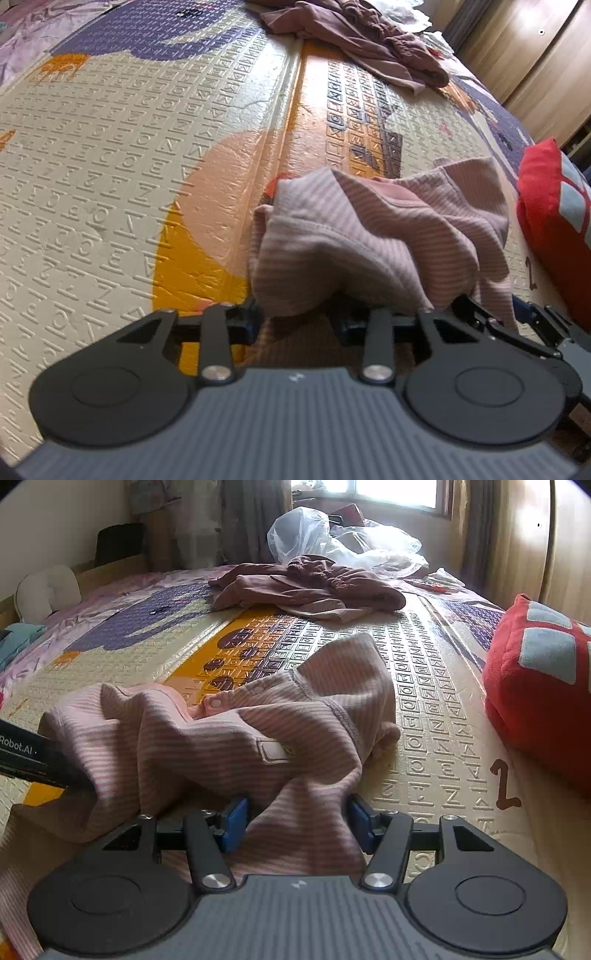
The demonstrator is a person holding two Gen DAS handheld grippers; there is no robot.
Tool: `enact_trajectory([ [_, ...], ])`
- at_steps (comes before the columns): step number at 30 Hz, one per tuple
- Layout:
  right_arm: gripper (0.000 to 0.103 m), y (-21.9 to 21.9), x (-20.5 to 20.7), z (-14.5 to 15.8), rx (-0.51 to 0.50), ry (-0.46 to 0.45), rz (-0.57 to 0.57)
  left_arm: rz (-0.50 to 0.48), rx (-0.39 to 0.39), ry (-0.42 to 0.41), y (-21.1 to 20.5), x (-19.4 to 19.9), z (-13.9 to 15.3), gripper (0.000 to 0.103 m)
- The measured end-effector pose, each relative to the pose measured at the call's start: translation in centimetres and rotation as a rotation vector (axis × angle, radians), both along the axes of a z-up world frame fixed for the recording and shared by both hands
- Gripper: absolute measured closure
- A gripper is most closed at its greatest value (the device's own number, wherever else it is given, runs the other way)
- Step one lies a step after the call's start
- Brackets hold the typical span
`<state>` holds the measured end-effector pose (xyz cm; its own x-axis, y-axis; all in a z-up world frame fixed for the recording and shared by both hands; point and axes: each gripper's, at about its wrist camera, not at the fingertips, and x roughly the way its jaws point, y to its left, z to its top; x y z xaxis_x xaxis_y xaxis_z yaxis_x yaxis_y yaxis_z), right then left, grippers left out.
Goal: Fold clothes
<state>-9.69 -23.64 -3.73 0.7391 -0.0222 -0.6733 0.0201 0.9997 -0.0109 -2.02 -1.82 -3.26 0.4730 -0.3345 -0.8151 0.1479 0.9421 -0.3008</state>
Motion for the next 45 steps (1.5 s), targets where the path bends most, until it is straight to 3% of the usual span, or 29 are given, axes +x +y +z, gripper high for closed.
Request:
enact_trajectory([
  [2, 0.043, 0.2, 0.1, 0.0, -0.017, 0.003, 0.004, 0.008, 0.011, 0.0, 0.1, 0.1, 0.0, 0.08],
  [13, 0.043, 0.4, 0.1, 0.0, -0.029, 0.004, 0.009, 0.016, 0.02, -0.007, 0.5, 0.6, -0.3, 0.085],
  [16, 0.052, 0.5, 0.0, 0.0, -0.037, 0.0, 0.023, 0.019, 0.003, -0.003, 1.0, 0.9, -0.2, 0.088],
  [18, 0.064, 0.4, 0.0, 0.1, -0.038, -0.005, 0.021, 0.026, -0.01, -0.009, 1.4, 1.0, 0.0, 0.09],
  [24, 0.074, -0.5, 0.0, 0.5, 0.02, 0.0, 0.02, 0.07, -0.029, -0.03, 2.9, 1.5, 0.6, 0.09],
  [34, 0.076, -1.2, -0.2, 1.1, 0.051, -0.026, -0.029, 0.1, -0.002, -0.055, 3.7, 1.6, 1.1, 0.09],
  [40, 0.066, -1.1, -0.1, 1.0, 0.03, -0.018, -0.044, 0.058, 0.001, -0.017, 3.5, 0.9, 2.0, 0.084],
  [43, 0.05, -0.8, -0.3, 1.2, 0.014, -0.024, -0.031, 0.014, 0.02, -0.053, 2.2, -0.6, 3.5, 0.074],
  [44, 0.04, -0.6, -0.4, 1.1, 0.007, -0.024, -0.025, 0.002, 0.032, -0.067, 1.7, -1.1, 4.0, 0.068],
  [45, 0.036, -0.5, -0.4, 1.1, -0.001, -0.02, -0.02, -0.01, 0.045, -0.08, 1.2, -1.7, 4.5, 0.061],
])
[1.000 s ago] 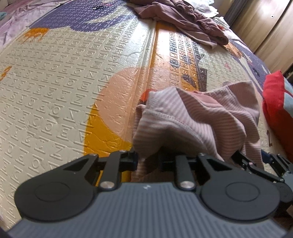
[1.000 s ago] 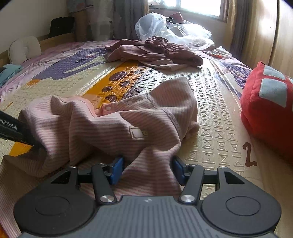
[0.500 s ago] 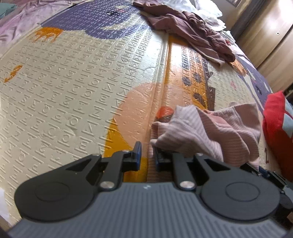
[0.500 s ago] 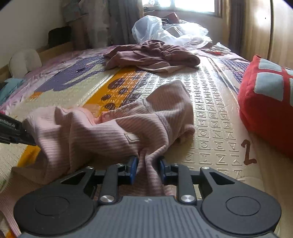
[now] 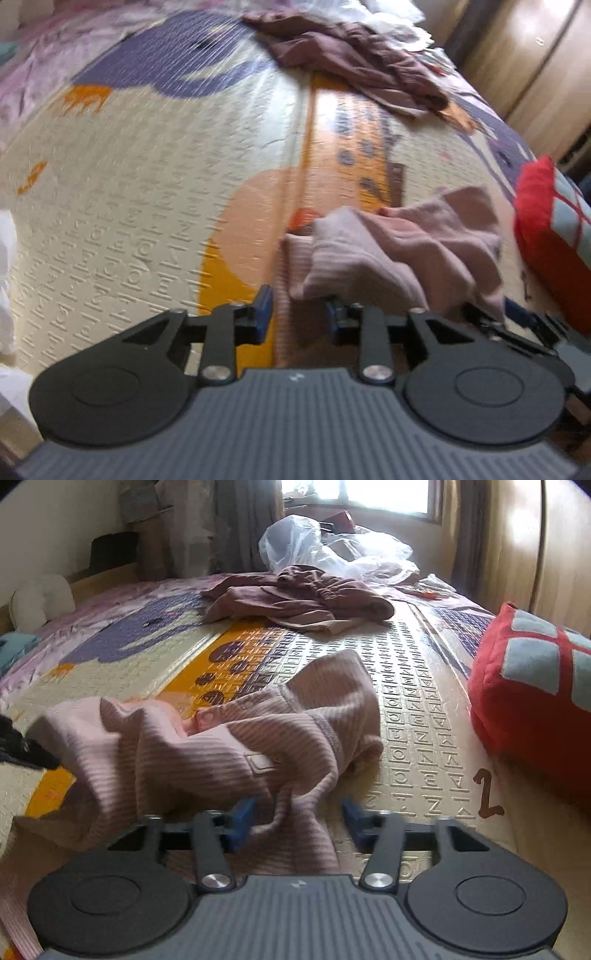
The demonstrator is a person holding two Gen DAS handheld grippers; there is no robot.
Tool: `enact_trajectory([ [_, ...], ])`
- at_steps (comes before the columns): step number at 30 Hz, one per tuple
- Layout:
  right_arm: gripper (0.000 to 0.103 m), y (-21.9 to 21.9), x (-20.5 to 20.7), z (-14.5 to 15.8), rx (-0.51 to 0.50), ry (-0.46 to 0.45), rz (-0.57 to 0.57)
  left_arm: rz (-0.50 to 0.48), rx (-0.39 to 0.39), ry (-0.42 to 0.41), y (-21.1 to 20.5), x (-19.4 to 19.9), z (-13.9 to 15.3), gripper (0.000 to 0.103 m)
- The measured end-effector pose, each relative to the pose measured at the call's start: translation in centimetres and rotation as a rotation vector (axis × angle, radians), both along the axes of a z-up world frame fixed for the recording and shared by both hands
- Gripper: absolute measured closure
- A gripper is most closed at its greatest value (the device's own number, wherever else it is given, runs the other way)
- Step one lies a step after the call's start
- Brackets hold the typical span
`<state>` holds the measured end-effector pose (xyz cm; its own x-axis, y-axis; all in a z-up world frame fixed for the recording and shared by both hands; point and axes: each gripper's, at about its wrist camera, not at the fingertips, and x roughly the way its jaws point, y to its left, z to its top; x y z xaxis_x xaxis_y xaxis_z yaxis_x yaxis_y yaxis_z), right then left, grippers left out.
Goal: Fold clothes
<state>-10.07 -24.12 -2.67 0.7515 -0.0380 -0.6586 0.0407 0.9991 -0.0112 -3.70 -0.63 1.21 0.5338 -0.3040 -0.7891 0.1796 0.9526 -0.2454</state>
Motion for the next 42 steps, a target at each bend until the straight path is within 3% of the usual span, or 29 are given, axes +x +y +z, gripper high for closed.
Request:
enact_trajectory([
  [5, 0.035, 0.1, 0.0, -0.3, 0.004, 0.019, -0.001, -0.059, -0.002, -0.043, -2.3, -2.0, 2.2, 0.035],
  [7, 0.033, -0.1, -0.1, -0.1, 0.014, 0.013, -0.006, -0.073, 0.024, -0.075, -3.2, -2.7, 2.7, 0.034],
  [9, 0.02, -0.2, -0.3, 0.0, 0.011, 0.013, -0.002, -0.078, 0.073, -0.106, -4.0, -3.3, 2.9, 0.034],
  [13, 0.019, 0.0, -0.3, -0.6, -0.008, 0.046, 0.039, -0.078, 0.134, -0.075, -5.2, -2.9, 1.4, 0.028],
  [17, 0.02, 0.5, -0.1, -1.3, 0.009, 0.041, 0.061, -0.014, 0.207, 0.007, -5.9, -0.6, -2.2, 0.023],
  [19, 0.026, 0.7, -0.1, -1.3, 0.007, 0.035, 0.074, 0.026, 0.198, 0.033, -5.3, 0.6, -3.6, 0.015],
  [20, 0.036, 0.8, -0.2, -1.2, 0.008, 0.035, 0.09, 0.041, 0.183, 0.03, -4.8, 0.9, -4.0, 0.007],
  [22, 0.054, 0.8, -0.3, -0.8, 0.015, 0.031, 0.097, 0.069, 0.153, 0.02, -3.7, 1.5, -4.6, 0.007],
  [26, 0.09, 0.2, -0.8, 0.4, -0.003, -0.004, 0.055, 0.067, 0.187, -0.027, -2.8, 1.8, -5.1, 0.01],
  [27, 0.092, 0.0, -0.9, 0.7, -0.018, -0.02, 0.037, 0.065, 0.191, -0.035, -2.7, 1.7, -5.0, 0.013],
  [34, 0.09, -1.4, -1.6, 2.6, -0.014, -0.06, 0.011, 0.096, 0.194, -0.02, -1.7, 2.1, -4.6, 0.019],
  [35, 0.086, -1.3, -1.6, 2.6, -0.034, -0.062, -0.001, 0.107, 0.205, -0.021, -1.6, 2.1, -4.6, 0.019],
  [38, 0.059, -0.8, -1.4, 2.2, -0.131, -0.056, -0.062, 0.128, 0.248, -0.024, -1.5, 2.2, -4.7, 0.018],
  [42, 0.057, 0.1, -1.5, 1.9, -0.214, -0.071, -0.085, 0.122, 0.207, -0.004, -1.0, 1.7, -3.7, 0.019],
])
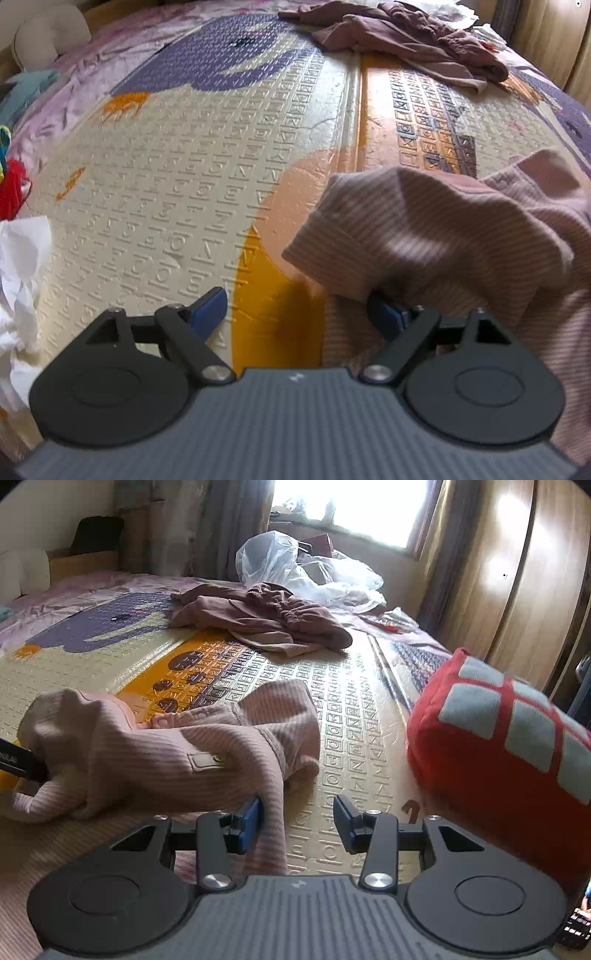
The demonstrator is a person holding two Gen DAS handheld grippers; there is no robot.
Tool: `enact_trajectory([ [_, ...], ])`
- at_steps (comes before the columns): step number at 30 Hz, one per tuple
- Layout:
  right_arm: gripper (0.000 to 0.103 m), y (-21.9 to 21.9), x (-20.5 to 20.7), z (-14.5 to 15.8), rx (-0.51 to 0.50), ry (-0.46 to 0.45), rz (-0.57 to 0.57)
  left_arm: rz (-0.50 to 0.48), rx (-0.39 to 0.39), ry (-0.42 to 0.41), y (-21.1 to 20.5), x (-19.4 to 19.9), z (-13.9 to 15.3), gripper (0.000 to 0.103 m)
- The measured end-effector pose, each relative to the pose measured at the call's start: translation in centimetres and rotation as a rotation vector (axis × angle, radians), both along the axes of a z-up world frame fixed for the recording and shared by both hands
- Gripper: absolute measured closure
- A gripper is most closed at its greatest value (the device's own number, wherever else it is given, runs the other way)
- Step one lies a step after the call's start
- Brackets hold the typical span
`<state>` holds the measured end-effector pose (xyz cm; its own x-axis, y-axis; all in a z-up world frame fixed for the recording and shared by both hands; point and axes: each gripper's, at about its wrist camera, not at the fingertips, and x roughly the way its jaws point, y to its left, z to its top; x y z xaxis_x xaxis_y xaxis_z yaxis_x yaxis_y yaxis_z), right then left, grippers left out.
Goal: Fold clothes
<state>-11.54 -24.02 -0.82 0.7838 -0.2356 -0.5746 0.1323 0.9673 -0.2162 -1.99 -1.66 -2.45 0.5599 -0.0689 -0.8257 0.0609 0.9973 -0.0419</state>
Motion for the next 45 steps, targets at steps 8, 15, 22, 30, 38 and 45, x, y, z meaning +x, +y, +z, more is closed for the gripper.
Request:
enact_trajectory([
  [8, 0.032, -0.4, -2.0, 3.1, 0.088, -0.197, -0.039, 0.021, 0.061, -0.151, -0.3, -2.4, 3.3, 0.012],
  [15, 0.033, 1.5, -0.8, 1.4, 0.214, -0.019, 0.182, 0.013, 0.033, -0.037, -0.7, -1.6, 1.8, 0.007],
  [22, 0.038, 4.1, 0.7, -1.5, 0.099, 0.11, 0.25, 0.022, 0.003, -0.002, -0.2, -1.8, 2.3, 0.004],
  [30, 0.069, -0.1, 0.6, 0.1, 0.161, 0.034, 0.127, -0.099, 0.015, -0.023, -1.9, -5.0, 2.3, 0.0],
  [38, 0.064, 0.6, 0.7, -0.4, 0.203, 0.103, 0.185, -0.195, 0.119, 0.002, -4.8, -6.4, -1.0, 0.0],
  [45, 0.071, 1.4, 1.5, -2.3, 0.146, 0.15, 0.161, -0.159, 0.016, 0.051, -3.5, -5.4, -1.5, 0.0],
])
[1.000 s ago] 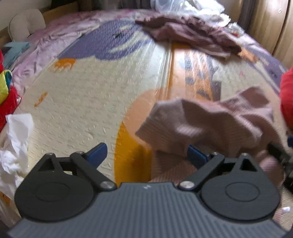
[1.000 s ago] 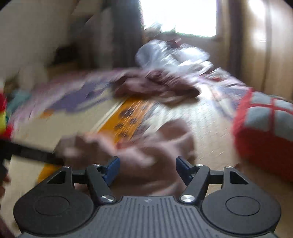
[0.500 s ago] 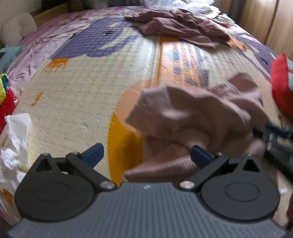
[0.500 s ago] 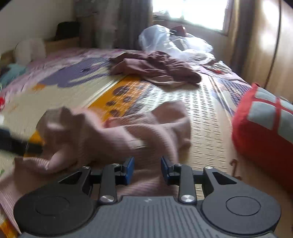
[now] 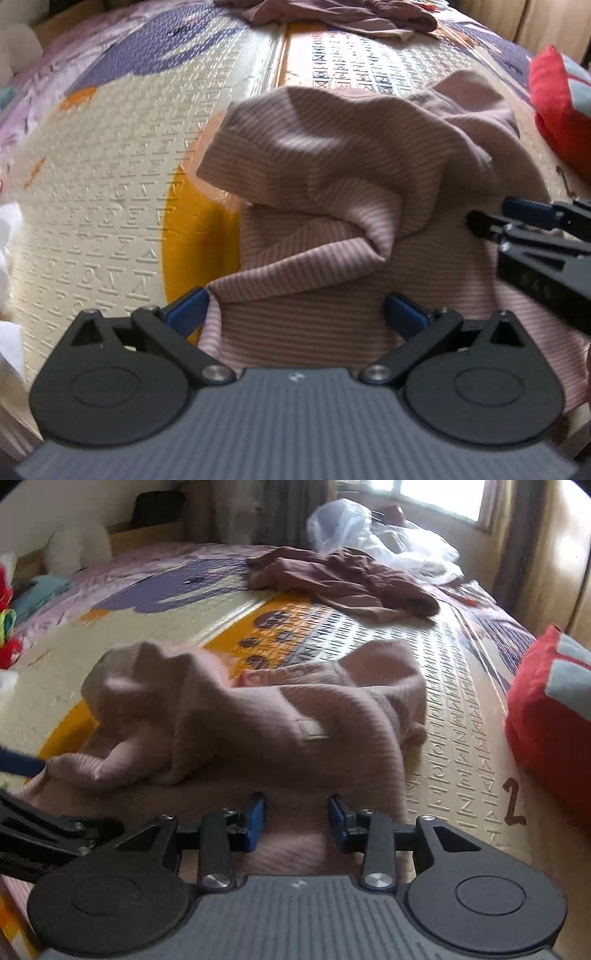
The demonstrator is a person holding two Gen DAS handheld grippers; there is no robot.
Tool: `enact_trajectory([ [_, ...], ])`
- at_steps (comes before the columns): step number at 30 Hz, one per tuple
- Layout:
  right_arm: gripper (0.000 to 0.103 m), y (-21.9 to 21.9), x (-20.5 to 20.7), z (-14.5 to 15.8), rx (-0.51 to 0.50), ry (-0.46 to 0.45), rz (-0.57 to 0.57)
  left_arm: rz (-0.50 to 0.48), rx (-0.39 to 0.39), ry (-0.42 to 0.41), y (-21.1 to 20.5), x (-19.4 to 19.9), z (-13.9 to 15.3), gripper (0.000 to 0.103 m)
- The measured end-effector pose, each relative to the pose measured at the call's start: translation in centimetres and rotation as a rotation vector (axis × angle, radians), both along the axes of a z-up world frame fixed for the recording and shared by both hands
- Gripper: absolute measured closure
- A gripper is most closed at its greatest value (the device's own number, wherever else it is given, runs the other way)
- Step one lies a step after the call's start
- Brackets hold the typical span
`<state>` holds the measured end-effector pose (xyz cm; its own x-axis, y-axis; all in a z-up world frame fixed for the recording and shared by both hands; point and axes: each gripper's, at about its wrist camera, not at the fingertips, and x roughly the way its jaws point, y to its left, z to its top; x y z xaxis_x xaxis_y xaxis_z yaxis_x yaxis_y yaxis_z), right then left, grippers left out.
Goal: Fold clothes
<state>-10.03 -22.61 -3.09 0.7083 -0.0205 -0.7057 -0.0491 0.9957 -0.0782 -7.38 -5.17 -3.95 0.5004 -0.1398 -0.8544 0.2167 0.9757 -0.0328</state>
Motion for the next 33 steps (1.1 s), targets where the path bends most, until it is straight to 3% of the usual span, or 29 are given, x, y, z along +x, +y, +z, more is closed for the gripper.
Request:
enact_trajectory([
  [4, 0.086, -2.0, 0.0, 0.3, -0.002, -0.023, -0.117, 0.001, 0.003, -0.009, 0.0, -0.2, -0.1, 0.0],
  [8, 0.083, -2.8, -1.0, 1.6, 0.089, -0.1, -0.15, 0.01, -0.001, -0.011, -0.2, 0.0, 0.0, 0.0],
  [11, 0.079, -2.1, -2.0, 2.9, 0.103, -0.178, -0.111, 0.012, 0.0, -0.014, -0.2, -0.1, 0.0, 0.0],
  [15, 0.079, -1.0, -1.8, 2.7, 0.134, -0.138, -0.027, 0.016, 0.0, -0.013, -0.2, -0.1, 0.0, 0.0],
  [20, 0.079, 0.7, -0.4, -0.2, 0.028, 0.007, 0.04, 0.018, 0.002, -0.014, -0.2, -0.1, 0.0, 0.0],
  [24, 0.073, 0.8, -0.4, -0.4, -0.071, -0.033, -0.035, 0.018, 0.0, -0.015, -0.2, -0.1, 0.0, 0.0],
  [27, 0.084, -0.7, -0.4, -0.2, -0.085, -0.054, -0.115, 0.019, -0.004, -0.014, -0.1, -0.1, 0.0, 0.0],
  [30, 0.081, -1.9, -1.0, 0.9, 0.049, -0.085, -0.138, 0.022, -0.004, -0.013, -0.1, -0.1, 0.0, 0.0],
  [33, 0.08, -1.1, -1.5, 1.9, 0.104, -0.111, -0.064, 0.024, -0.004, -0.014, -0.1, -0.1, 0.0, 0.0],
])
